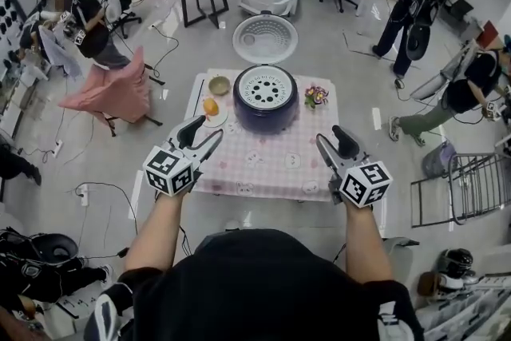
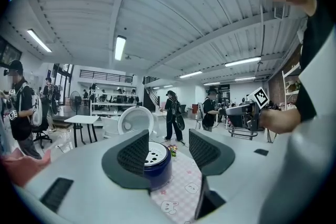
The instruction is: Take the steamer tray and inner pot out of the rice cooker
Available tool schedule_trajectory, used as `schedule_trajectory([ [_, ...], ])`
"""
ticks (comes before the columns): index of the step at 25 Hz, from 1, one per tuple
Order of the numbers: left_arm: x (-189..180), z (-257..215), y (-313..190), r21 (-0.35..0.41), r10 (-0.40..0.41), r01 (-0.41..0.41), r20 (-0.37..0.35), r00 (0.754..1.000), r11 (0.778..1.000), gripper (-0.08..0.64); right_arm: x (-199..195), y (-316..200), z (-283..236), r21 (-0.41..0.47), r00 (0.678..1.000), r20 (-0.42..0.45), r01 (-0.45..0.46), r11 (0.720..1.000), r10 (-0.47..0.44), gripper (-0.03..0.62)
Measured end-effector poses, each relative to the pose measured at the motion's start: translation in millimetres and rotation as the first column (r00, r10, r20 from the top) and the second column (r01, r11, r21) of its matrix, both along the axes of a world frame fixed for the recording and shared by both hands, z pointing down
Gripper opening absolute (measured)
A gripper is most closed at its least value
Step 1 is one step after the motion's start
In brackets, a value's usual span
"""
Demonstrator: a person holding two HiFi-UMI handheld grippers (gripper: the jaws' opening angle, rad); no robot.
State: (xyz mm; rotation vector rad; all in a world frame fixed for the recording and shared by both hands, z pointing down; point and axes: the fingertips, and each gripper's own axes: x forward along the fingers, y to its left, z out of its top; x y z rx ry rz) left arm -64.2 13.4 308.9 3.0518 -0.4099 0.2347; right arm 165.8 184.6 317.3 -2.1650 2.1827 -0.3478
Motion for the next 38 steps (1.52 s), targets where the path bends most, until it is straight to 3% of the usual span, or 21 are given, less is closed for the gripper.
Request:
schedule_trajectory([
  [10, 23.0, 22.9, -53.0, -0.040, 0.014, -0.014, -0.003, 1.000, 0.999, 0.258, 15.2, -53.5, 18.3, -0.023, 1.000, 0.003, 0.003, 1.000, -0.003, 0.236],
  [18, 57.0, 26.3, -108.4, -0.048, 0.073, -0.074, -0.020, 0.997, 0.996, 0.258, 34.2, -103.2, 23.6, -0.066, 0.999, -0.039, -0.028, 0.997, 0.025, 0.256],
  [32, 86.6, 51.1, -197.6, -0.095, 0.179, -0.179, -0.010, 0.984, 0.979, 0.259, 43.8, -187.5, 47.8, -0.153, 0.999, -0.035, -0.044, 0.987, 0.040, 0.296],
  [38, 94.8, 60.9, -221.2, -0.114, 0.206, -0.206, -0.007, 0.978, 0.972, 0.259, 45.2, -215.4, 51.1, -0.193, 0.991, -0.133, -0.042, 0.980, 0.016, 0.295],
])
